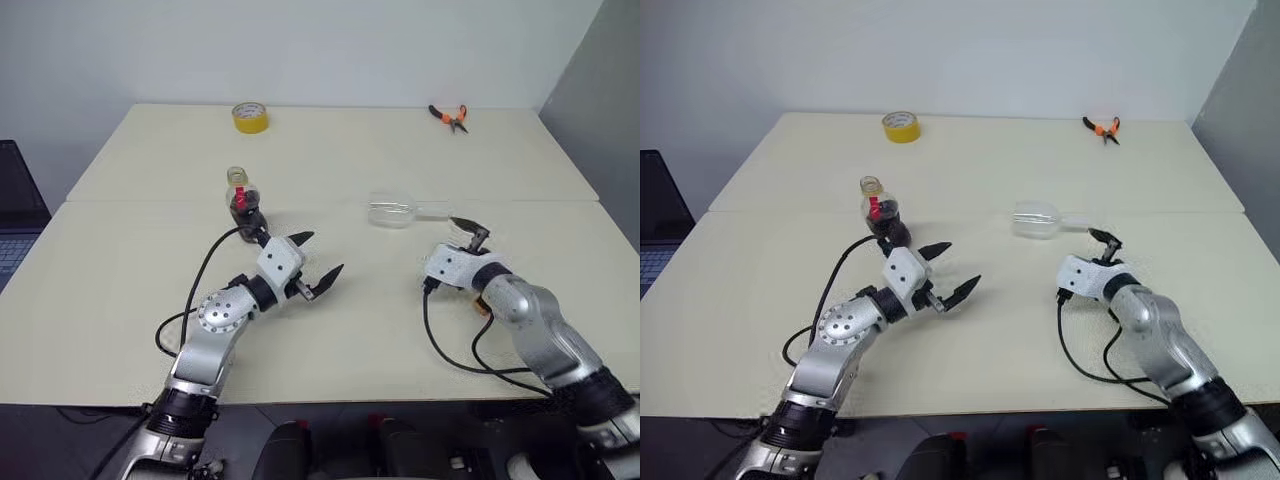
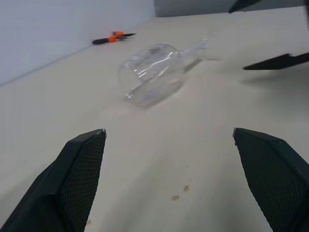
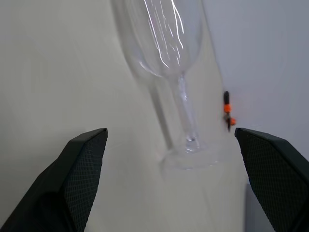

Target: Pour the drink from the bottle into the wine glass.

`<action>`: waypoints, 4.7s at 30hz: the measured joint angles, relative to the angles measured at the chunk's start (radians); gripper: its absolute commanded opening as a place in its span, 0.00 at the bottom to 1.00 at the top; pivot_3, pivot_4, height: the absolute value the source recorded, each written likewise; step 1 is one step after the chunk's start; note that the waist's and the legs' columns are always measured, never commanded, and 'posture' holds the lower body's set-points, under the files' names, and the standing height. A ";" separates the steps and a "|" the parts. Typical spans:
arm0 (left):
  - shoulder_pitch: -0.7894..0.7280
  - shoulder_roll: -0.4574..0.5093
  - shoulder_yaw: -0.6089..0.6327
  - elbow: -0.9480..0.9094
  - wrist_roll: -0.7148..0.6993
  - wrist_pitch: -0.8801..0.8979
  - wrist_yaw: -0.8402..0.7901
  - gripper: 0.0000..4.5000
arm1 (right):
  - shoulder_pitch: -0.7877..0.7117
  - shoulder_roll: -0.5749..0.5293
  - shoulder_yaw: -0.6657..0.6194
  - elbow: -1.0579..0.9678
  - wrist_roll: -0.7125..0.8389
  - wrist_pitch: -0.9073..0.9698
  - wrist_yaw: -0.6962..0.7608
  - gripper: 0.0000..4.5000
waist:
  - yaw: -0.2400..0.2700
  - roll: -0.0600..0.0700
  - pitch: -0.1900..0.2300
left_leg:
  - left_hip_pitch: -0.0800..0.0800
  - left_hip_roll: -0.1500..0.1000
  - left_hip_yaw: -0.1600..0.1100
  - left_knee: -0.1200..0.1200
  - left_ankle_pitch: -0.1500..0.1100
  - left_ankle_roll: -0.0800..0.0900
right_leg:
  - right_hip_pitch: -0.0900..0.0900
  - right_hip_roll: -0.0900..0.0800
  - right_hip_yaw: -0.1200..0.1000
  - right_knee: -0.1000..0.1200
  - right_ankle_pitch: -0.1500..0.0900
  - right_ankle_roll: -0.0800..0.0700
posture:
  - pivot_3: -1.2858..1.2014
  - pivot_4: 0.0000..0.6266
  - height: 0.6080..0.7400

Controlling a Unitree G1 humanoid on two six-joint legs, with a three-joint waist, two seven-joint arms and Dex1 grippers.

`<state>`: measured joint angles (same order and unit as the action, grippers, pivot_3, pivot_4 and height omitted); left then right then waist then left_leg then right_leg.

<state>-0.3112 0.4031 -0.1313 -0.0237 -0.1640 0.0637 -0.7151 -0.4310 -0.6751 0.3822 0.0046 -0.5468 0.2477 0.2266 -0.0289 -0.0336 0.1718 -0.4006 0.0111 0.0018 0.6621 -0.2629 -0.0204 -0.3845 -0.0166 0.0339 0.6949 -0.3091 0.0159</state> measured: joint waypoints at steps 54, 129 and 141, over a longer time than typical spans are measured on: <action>0.069 0.148 0.183 -0.063 -0.268 0.172 -0.222 1.00 | 0.064 0.461 -0.223 0.112 0.454 -0.264 0.069 0.03 | -0.004 0.001 0.001 | -0.001 0.001 -0.001 0.000 -0.001 0.002 | -0.002 0.000 0.000 0.003 0.000 0.000 | 0.52 0.24 1.00; 0.145 0.189 0.320 -0.285 -0.406 0.320 -0.073 1.00 | 0.319 0.306 -0.260 -0.251 0.776 -0.165 0.482 0.99 | 0.001 0.002 0.001 | -0.001 0.000 -0.001 0.000 -0.001 0.002 | -0.001 -0.001 0.000 0.002 0.000 0.000 | 0.52 0.24 1.00; 0.263 -0.017 0.332 -0.194 -0.123 0.206 0.337 1.00 | 0.371 0.119 -0.400 -0.655 1.101 0.163 0.490 0.99 | 0.003 0.000 0.001 | 0.000 0.000 -0.004 0.000 -0.001 0.002 | 0.001 -0.001 -0.003 0.001 0.000 0.000 | 0.52 0.24 1.00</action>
<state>-0.0478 0.3864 0.2006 -0.2175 -0.2870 0.2701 -0.3784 -0.0604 -0.5566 -0.0179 -0.6504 0.5539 0.4110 0.7162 -0.0257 -0.0335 0.1723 -0.4008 0.0114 -0.0025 0.6618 -0.2641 -0.0182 -0.3835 -0.0176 0.0312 0.6958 -0.3092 0.0155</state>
